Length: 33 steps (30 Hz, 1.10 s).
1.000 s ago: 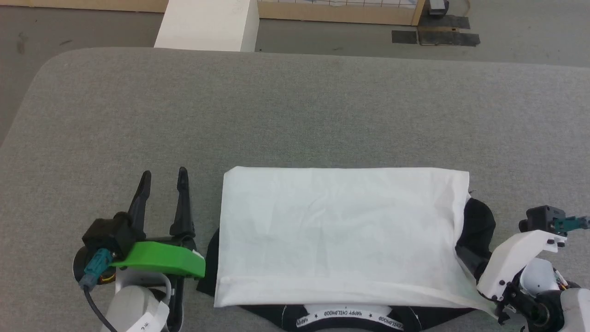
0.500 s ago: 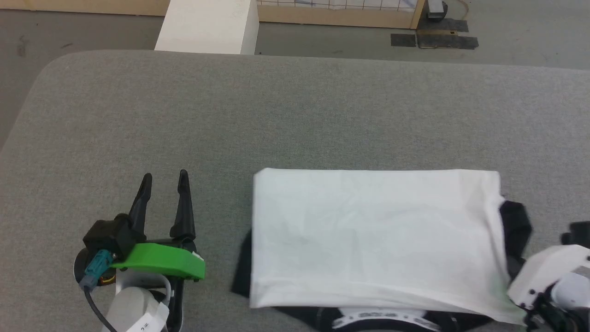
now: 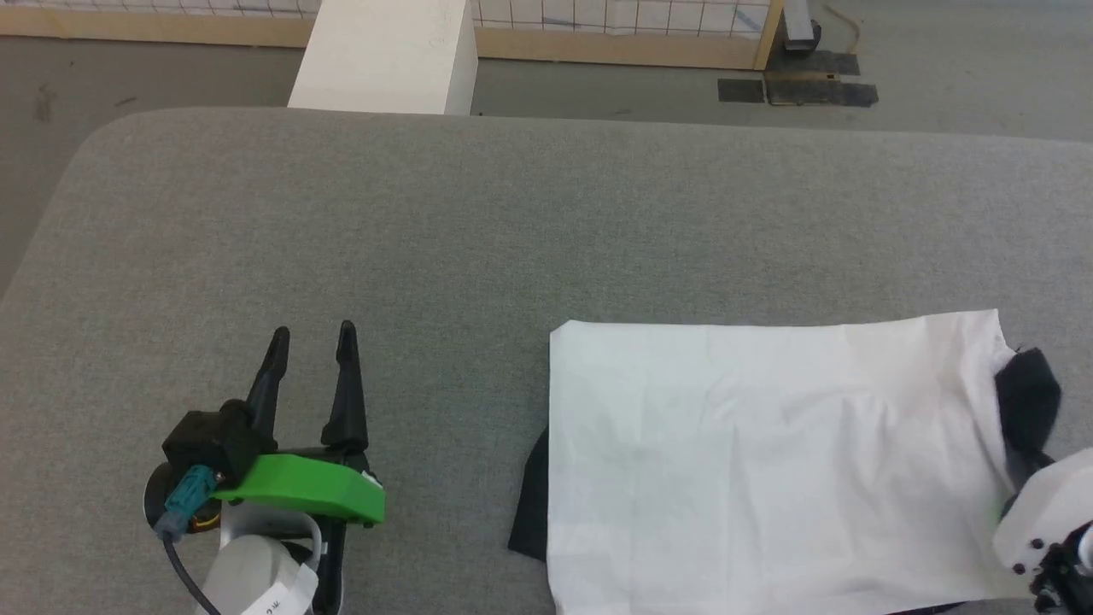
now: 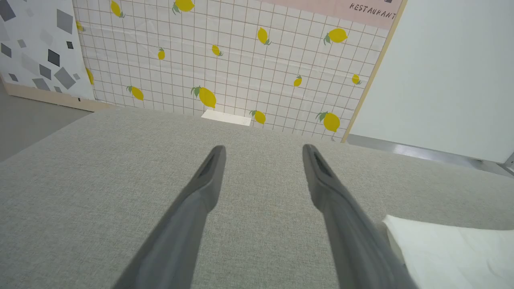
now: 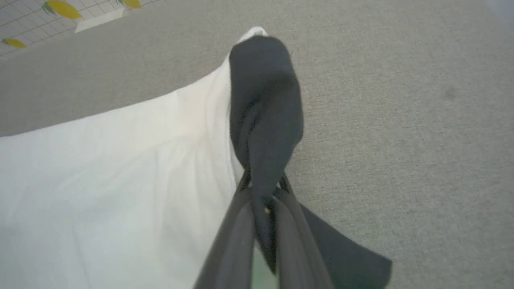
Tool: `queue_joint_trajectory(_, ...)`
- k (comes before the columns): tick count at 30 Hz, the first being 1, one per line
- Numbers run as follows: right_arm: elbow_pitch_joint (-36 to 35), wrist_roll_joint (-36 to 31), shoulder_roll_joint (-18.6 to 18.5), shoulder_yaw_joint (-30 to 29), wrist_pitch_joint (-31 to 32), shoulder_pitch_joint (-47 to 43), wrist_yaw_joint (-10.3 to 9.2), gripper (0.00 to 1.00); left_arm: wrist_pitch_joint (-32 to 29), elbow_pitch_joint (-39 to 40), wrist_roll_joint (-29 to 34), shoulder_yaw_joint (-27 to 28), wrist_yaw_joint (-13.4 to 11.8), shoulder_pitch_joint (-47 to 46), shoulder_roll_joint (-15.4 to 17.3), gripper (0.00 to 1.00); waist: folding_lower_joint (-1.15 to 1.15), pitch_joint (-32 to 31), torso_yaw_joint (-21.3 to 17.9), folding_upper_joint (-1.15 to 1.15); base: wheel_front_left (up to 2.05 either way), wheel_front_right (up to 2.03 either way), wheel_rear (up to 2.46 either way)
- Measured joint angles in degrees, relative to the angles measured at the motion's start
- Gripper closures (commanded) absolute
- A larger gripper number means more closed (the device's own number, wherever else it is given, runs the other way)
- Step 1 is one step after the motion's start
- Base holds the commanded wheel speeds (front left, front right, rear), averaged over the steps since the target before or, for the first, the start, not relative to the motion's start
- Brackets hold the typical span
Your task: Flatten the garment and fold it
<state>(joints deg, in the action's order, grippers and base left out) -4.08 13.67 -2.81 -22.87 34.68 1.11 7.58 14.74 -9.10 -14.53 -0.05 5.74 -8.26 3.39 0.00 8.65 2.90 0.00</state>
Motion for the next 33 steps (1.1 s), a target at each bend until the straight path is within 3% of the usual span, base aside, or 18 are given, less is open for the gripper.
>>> queue_joint_trajectory(7,-16.31,1.57,-0.05,15.12,8.0,-4.77,-0.01,1.0,0.0,-0.38,0.01,-0.3,0.26,0.07,-0.08,0.0,0.0,-0.9,0.64,0.0,0.0,0.0,0.0)
queue_joint_trajectory(12,-20.09,-1.0,-0.05,29.0,10.88,-2.82,-0.01,1.0,0.0,-0.51,0.01,-0.36,0.33,0.04,-0.13,0.0,0.0,-0.44,0.99,0.0,0.0,0.0,0.0)
queue_joint_trajectory(14,-18.2,-3.28,-0.24,35.32,11.55,0.44,-0.01,1.0,0.0,-0.47,0.01,-0.42,0.33,-0.02,-0.16,0.0,0.0,0.08,1.16,0.0,0.0,0.0,0.0)
queue_joint_trajectory(18,-11.0,-4.38,-0.27,42.48,11.1,6.06,-0.01,1.0,0.0,-0.47,0.01,-0.75,0.57,-0.27,-0.22,0.0,0.0,1.04,1.72,0.0,0.0,0.0,0.0)
queue_joint_trajectory(30,10.93,2.08,-0.2,53.0,6.1,16.51,-0.01,1.0,0.0,-0.43,-0.01,-1.12,0.76,-1.76,-0.25,0.0,0.0,4.25,4.06,0.0,0.0,0.0,0.0)
queue_joint_trajectory(31,12.18,2.75,-0.2,53.32,5.84,17.16,-0.01,0.85,0.0,-0.44,-0.02,-1.13,0.76,-1.79,-0.25,0.0,0.0,4.46,4.15,0.0,0.0,0.0,0.0)
queue_joint_trajectory(33,13.84,3.77,-0.2,53.66,5.14,18.08,-0.01,0.0,0.0,-0.46,-0.02,-1.2,0.76,-1.83,-0.25,0.0,0.01,4.71,4.31,0.0,0.0,0.0,0.0)
